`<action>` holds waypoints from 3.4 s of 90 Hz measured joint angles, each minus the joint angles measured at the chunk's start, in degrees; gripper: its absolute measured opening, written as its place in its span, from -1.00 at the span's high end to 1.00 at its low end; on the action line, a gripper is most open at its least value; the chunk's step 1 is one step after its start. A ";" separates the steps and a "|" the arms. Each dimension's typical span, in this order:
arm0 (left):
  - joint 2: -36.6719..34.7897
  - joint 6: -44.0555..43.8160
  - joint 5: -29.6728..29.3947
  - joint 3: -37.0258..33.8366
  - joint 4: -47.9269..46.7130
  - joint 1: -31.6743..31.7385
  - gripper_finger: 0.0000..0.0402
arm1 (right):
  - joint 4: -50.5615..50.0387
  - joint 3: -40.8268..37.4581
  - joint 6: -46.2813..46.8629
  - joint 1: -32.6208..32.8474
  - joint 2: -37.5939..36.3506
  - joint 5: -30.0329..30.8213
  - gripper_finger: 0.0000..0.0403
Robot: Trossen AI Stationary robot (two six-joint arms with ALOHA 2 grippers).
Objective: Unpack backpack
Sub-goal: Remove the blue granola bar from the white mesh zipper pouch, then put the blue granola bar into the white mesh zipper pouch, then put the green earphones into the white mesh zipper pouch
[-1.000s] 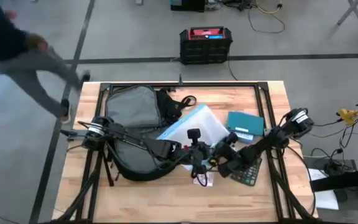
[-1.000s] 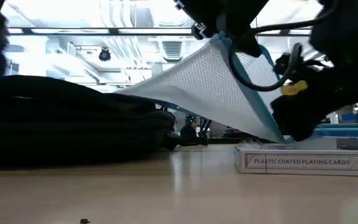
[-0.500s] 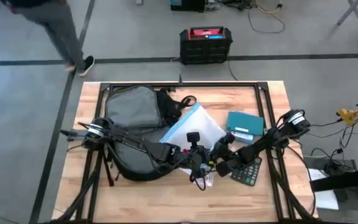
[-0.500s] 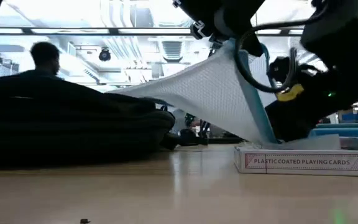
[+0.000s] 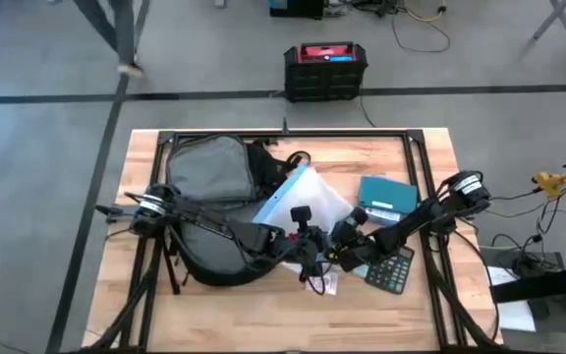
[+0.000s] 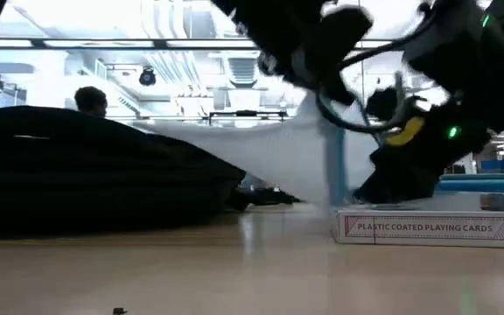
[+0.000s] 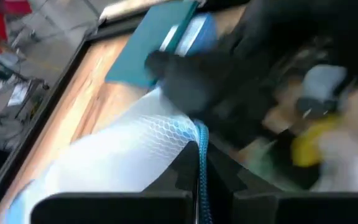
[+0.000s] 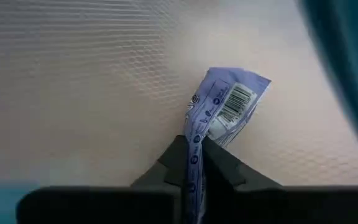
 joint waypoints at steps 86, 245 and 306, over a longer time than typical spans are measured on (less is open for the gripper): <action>-0.66 9.11 17.41 -3.43 6.17 8.39 1.00 | -12.35 0.18 -5.09 14.45 -9.78 -28.55 1.00; -2.80 9.28 26.67 -4.33 8.26 10.02 1.00 | -10.51 2.80 -13.46 5.87 -3.89 -27.15 0.03; -2.73 8.45 28.12 -5.24 8.48 9.69 1.00 | -12.17 4.25 -13.19 1.94 -6.84 -5.79 0.90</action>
